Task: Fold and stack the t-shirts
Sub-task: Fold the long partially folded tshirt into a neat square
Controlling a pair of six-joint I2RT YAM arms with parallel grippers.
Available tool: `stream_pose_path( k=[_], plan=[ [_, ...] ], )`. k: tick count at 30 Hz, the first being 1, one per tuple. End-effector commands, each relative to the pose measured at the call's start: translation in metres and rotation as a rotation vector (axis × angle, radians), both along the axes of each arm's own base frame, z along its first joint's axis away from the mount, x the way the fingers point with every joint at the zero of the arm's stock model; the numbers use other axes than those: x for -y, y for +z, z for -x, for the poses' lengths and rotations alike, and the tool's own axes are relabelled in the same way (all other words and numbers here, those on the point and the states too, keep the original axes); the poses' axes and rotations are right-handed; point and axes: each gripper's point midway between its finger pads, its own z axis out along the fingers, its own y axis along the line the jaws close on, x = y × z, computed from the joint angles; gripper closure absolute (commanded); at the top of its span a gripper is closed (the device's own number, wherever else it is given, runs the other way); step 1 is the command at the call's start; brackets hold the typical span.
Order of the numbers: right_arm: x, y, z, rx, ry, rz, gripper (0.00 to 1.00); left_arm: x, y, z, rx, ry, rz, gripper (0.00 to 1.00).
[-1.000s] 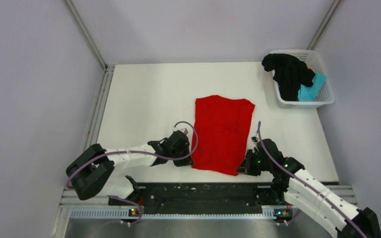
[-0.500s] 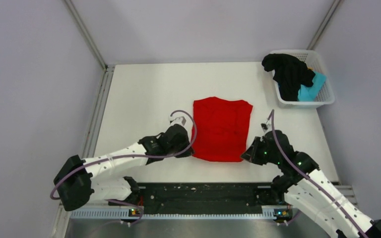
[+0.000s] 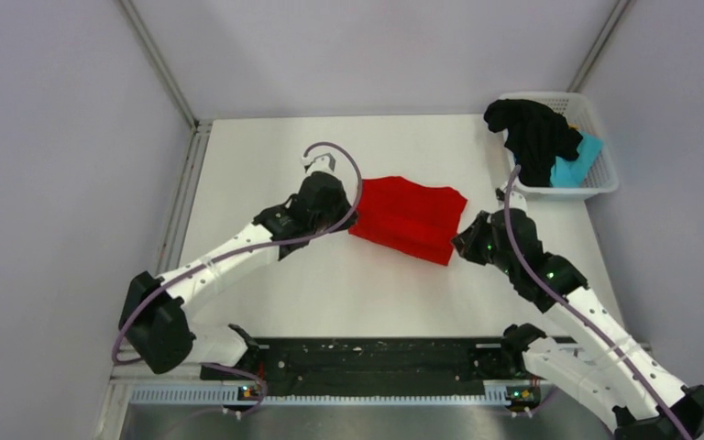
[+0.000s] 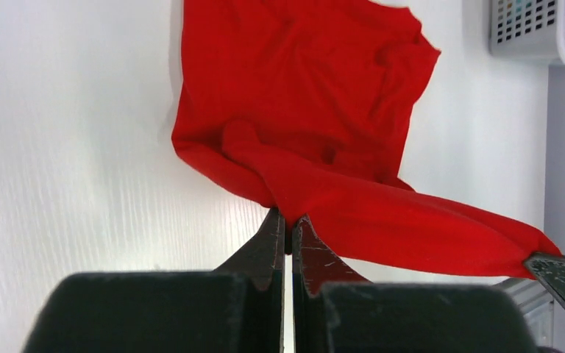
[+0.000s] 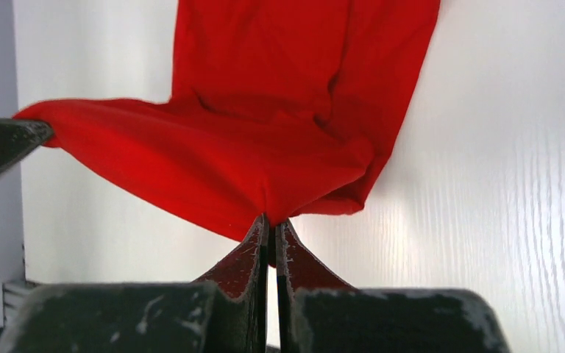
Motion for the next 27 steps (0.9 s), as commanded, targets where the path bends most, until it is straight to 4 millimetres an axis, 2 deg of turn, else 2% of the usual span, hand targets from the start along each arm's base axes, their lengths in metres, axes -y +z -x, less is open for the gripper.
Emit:
stream_pose_path(
  k=[1,6,8,13,21,25,27],
  plan=[
    [0.017,0.037,-0.037,0.126,-0.088,0.000,1.00,0.001,0.024,-0.043,0.082,0.005,0.012,1.00],
    [0.026,0.035,-0.062,0.121,-0.122,-0.004,1.00,-0.004,0.024,-0.081,0.106,0.065,-0.059,1.00],
    [0.036,0.035,-0.072,0.130,-0.163,0.011,1.00,-0.009,0.023,-0.096,0.115,0.099,-0.099,1.00],
    [0.054,0.020,-0.096,0.105,-0.234,0.031,1.00,-0.008,0.016,-0.131,0.113,0.105,-0.124,1.00],
    [0.071,-0.014,-0.138,0.076,-0.310,0.089,1.00,-0.002,-0.016,-0.174,0.062,0.102,-0.140,1.00],
    [0.077,-0.034,-0.159,0.041,-0.331,0.092,1.00,0.002,-0.045,-0.193,0.010,0.087,-0.127,1.00],
    [0.078,-0.047,-0.169,0.017,-0.338,0.099,0.98,0.004,-0.054,-0.202,-0.008,0.069,-0.123,0.89]
  ],
)
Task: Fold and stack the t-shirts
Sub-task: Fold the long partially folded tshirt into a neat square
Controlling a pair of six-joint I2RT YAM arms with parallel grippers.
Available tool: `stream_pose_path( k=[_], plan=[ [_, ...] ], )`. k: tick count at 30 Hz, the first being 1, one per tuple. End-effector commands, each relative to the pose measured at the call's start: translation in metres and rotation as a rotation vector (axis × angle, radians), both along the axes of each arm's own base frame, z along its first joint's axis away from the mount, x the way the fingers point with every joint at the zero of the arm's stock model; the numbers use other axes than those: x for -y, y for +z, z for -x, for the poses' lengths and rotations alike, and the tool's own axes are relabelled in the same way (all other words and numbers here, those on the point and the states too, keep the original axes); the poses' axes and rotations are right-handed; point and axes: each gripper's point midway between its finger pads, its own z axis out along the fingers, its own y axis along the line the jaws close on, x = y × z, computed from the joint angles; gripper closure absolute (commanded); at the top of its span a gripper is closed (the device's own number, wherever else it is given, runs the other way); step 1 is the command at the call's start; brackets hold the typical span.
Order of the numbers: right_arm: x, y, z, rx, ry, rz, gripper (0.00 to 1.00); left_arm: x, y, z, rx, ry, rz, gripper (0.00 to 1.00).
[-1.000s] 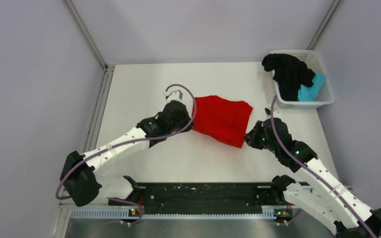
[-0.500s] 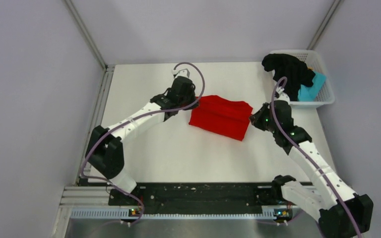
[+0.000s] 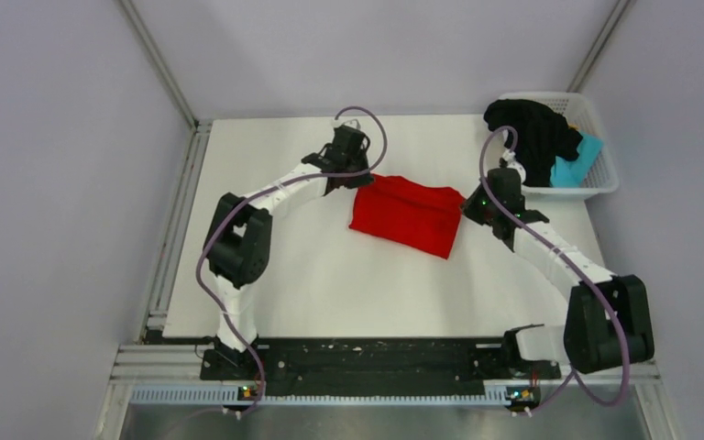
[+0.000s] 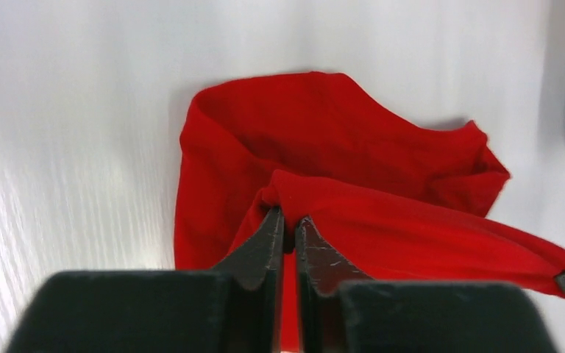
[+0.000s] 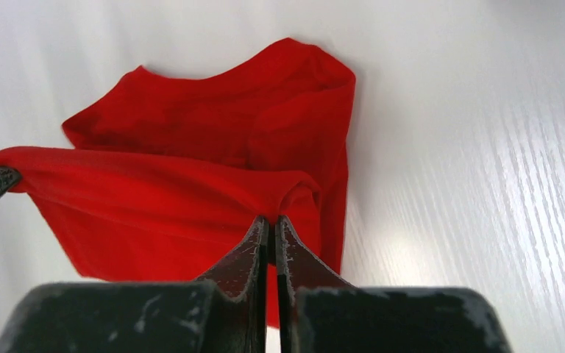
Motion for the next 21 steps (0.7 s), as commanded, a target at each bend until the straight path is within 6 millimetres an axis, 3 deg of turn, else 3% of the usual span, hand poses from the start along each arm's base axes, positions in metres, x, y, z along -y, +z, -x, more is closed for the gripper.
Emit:
stream_pose_path(
  k=[1,2,3,5,7,9,10,14,16,21],
  plan=[
    [0.031,0.004,-0.040,0.044,-0.097,0.079,0.90,-0.026,0.001,-0.050,0.049,0.068,-0.027,0.77],
    [0.035,0.004,-0.048,0.043,-0.104,0.088,0.75,-0.026,0.002,-0.056,0.051,0.063,-0.023,0.58],
    [0.039,0.008,-0.056,0.041,-0.101,0.106,0.59,-0.027,0.004,-0.061,0.059,0.050,-0.026,0.45],
    [0.044,0.016,-0.068,0.017,-0.107,0.135,0.44,-0.028,0.018,-0.069,0.081,0.044,-0.027,0.04],
    [0.041,0.027,-0.072,0.015,-0.089,0.137,0.38,-0.028,0.034,-0.071,0.108,0.036,-0.024,0.01],
    [0.031,0.032,-0.068,0.035,-0.044,0.099,0.07,-0.024,0.043,-0.064,0.119,0.012,0.012,0.01],
    [0.024,0.033,-0.064,0.052,-0.010,0.070,0.02,-0.013,0.046,-0.055,0.113,-0.043,0.065,0.01],
    [-0.013,0.035,-0.043,0.103,0.168,-0.070,0.01,0.019,0.042,-0.026,0.066,-0.209,0.228,0.01],
    [-0.024,0.032,-0.031,0.098,0.222,-0.118,0.01,0.024,0.027,-0.015,0.001,-0.247,0.231,0.01],
    [-0.035,0.018,0.004,0.068,0.297,-0.168,0.01,-0.004,-0.017,-0.018,-0.036,-0.207,0.032,0.01]
  ],
)
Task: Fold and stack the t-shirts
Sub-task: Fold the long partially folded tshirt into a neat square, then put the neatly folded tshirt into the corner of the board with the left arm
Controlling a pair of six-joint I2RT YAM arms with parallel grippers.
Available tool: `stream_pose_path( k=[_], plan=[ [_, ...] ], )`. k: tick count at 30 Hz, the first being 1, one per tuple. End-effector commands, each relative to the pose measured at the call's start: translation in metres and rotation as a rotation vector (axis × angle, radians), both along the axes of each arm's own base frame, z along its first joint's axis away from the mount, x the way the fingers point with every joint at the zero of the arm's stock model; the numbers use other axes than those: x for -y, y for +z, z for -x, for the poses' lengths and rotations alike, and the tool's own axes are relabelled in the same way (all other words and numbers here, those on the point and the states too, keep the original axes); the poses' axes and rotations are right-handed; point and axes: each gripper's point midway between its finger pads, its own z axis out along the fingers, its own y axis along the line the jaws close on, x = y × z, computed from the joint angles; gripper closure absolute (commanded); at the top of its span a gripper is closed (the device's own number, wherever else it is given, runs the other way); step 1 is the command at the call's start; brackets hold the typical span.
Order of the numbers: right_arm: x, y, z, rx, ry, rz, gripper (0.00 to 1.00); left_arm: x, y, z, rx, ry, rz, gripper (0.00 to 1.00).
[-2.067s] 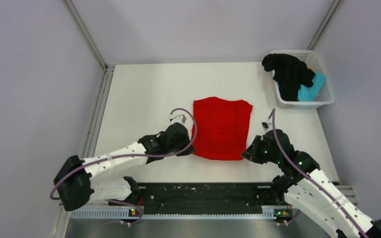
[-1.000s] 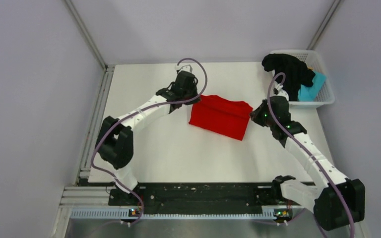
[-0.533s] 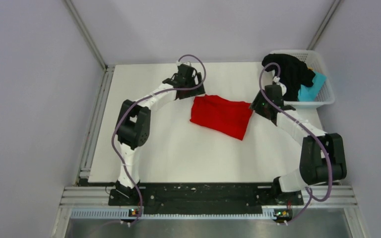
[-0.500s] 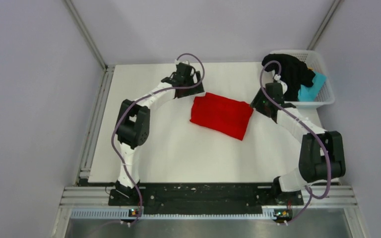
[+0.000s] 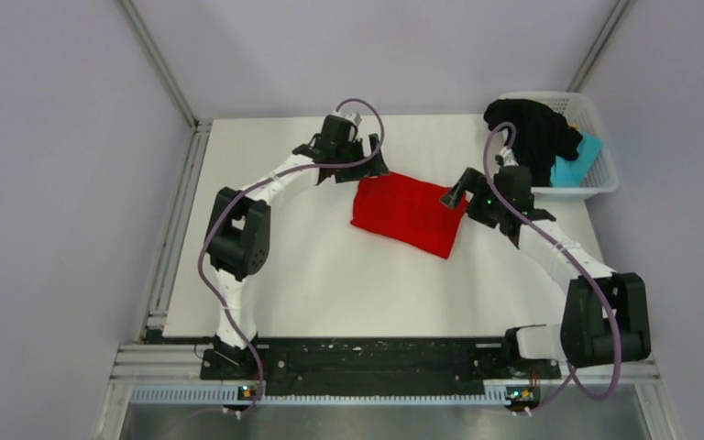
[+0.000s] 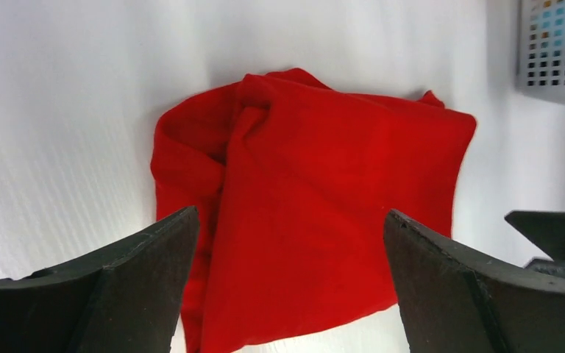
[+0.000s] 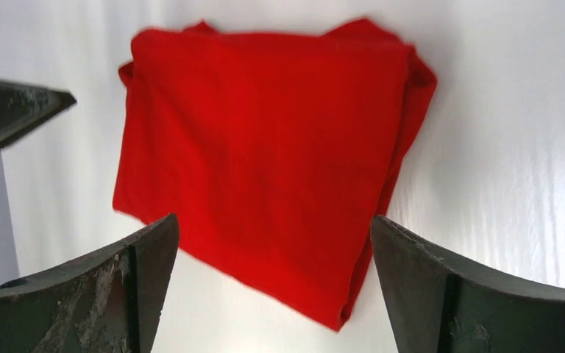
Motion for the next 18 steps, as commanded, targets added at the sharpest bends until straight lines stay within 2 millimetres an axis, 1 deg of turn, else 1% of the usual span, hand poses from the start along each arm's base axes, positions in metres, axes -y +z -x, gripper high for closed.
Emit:
stream_pose_path(
  k=[1,3,5,7,9,11,13,16,18],
  plan=[
    [-0.018,0.011,0.025,0.043,0.117,-0.071,0.01,-0.018,-0.027,-0.002,0.010,-0.029,-0.137,0.01],
    [-0.016,0.009,0.034,0.037,0.115,-0.060,0.01,-0.025,-0.043,0.001,-0.016,-0.060,-0.207,0.01],
    [-0.012,0.009,0.041,0.043,0.107,-0.047,0.01,-0.026,-0.057,0.001,-0.035,-0.084,-0.233,0.01],
    [-0.010,0.011,0.046,0.054,0.096,-0.040,0.01,-0.018,-0.069,0.008,-0.070,-0.131,-0.204,0.03],
    [-0.006,0.013,0.049,0.058,0.084,-0.027,0.01,-0.007,-0.076,0.016,-0.099,-0.180,-0.156,0.04],
    [-0.004,0.013,0.053,0.055,0.077,-0.018,0.01,-0.003,-0.081,0.015,-0.105,-0.187,-0.131,0.08],
    [-0.002,0.014,0.056,0.059,0.074,-0.008,0.01,-0.002,-0.091,0.015,-0.126,-0.181,-0.134,0.15],
    [0.003,0.016,0.060,0.068,0.060,0.013,0.01,0.003,-0.100,0.023,-0.170,-0.201,-0.111,0.33],
    [0.008,0.017,0.060,0.074,0.036,0.029,0.01,0.011,-0.103,0.032,-0.194,-0.231,-0.091,0.47]
  ],
)
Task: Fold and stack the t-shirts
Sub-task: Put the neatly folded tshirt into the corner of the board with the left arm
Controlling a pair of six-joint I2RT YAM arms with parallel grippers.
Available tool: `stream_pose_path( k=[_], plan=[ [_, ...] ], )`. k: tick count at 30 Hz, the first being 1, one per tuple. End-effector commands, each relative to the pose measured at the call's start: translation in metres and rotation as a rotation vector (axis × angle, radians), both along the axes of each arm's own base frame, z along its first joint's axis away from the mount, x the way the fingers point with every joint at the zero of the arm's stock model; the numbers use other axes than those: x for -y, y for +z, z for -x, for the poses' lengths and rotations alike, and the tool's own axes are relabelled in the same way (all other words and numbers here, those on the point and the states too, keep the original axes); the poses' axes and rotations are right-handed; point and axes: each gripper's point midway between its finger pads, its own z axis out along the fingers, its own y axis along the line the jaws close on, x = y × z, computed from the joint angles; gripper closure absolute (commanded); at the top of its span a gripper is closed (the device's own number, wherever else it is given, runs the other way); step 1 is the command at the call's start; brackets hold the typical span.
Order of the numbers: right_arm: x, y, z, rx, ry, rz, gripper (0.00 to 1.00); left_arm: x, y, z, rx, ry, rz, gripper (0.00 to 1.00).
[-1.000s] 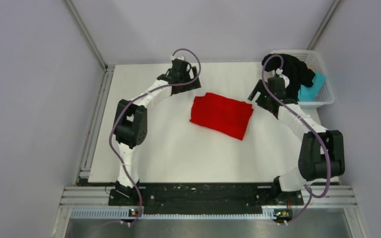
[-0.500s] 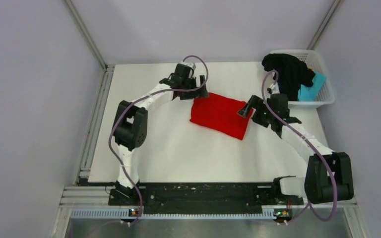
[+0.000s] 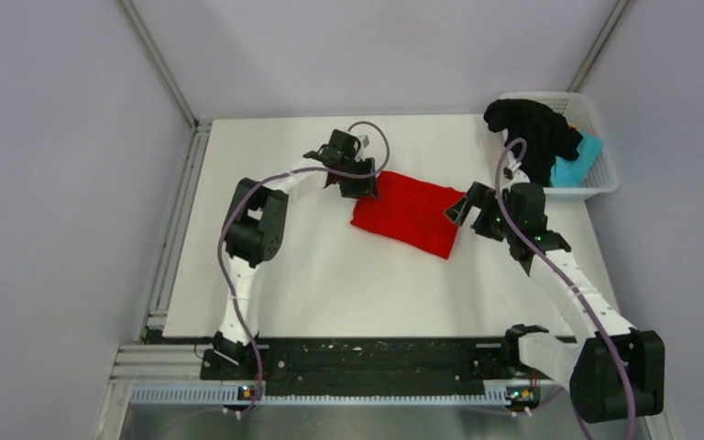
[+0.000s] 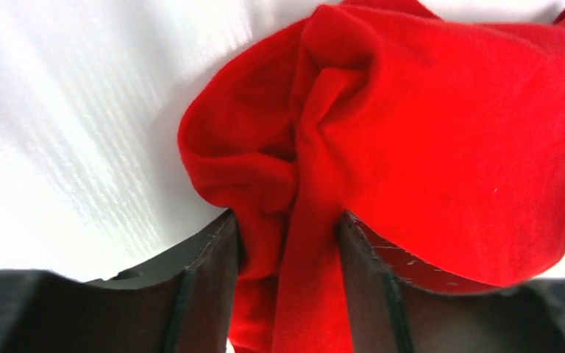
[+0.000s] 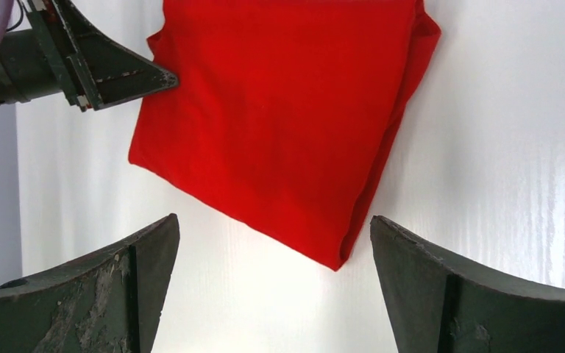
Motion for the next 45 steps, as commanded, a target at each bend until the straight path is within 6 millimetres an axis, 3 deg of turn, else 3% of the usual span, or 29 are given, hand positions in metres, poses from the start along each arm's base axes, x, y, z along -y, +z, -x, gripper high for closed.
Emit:
stream_pose_path(
  k=[1,4,5,8,15,19,24,30,32,33,38,45],
  plan=[
    [0.013,0.002,0.004,0.023,-0.044,0.054,0.01,0.019,-0.019,0.024,-0.088,-0.070,0.034,0.55],
    [0.015,0.003,0.006,0.027,-0.057,0.061,0.01,0.018,-0.027,0.029,-0.081,-0.045,-0.042,0.97],
    [0.016,0.003,0.006,0.028,-0.059,0.065,0.01,0.013,-0.028,0.028,-0.076,-0.021,-0.087,1.00],
    [0.021,0.000,0.008,0.017,-0.075,0.085,0.01,-0.019,-0.024,0.015,-0.035,0.107,-0.229,1.00],
    [0.035,-0.003,0.009,0.013,-0.134,0.139,0.01,-0.141,0.019,-0.021,0.095,0.449,-0.506,1.00],
    [0.038,-0.006,0.007,0.023,-0.157,0.139,0.01,-0.204,0.042,-0.042,0.147,0.555,-0.547,1.00],
    [0.037,-0.007,0.006,0.023,-0.156,0.135,0.01,-0.262,0.052,-0.076,0.189,0.589,-0.633,1.00],
    [0.050,-0.013,0.009,0.028,-0.228,0.160,0.01,-0.347,0.051,-0.095,0.127,0.677,-0.775,1.00],
    [0.054,-0.013,0.008,0.029,-0.250,0.176,0.01,-0.363,0.051,-0.105,0.129,0.698,-0.743,1.00],
    [0.056,-0.013,0.007,0.028,-0.256,0.185,0.01,-0.383,0.051,-0.107,0.124,0.728,-0.731,1.00],
    [0.062,-0.017,0.005,0.017,-0.279,0.212,0.01,-0.427,0.062,-0.127,0.189,0.770,-0.745,1.00],
    [0.072,-0.020,0.003,0.001,-0.324,0.252,0.01,-0.457,0.070,-0.140,0.251,0.778,-0.836,1.00]
  ],
)
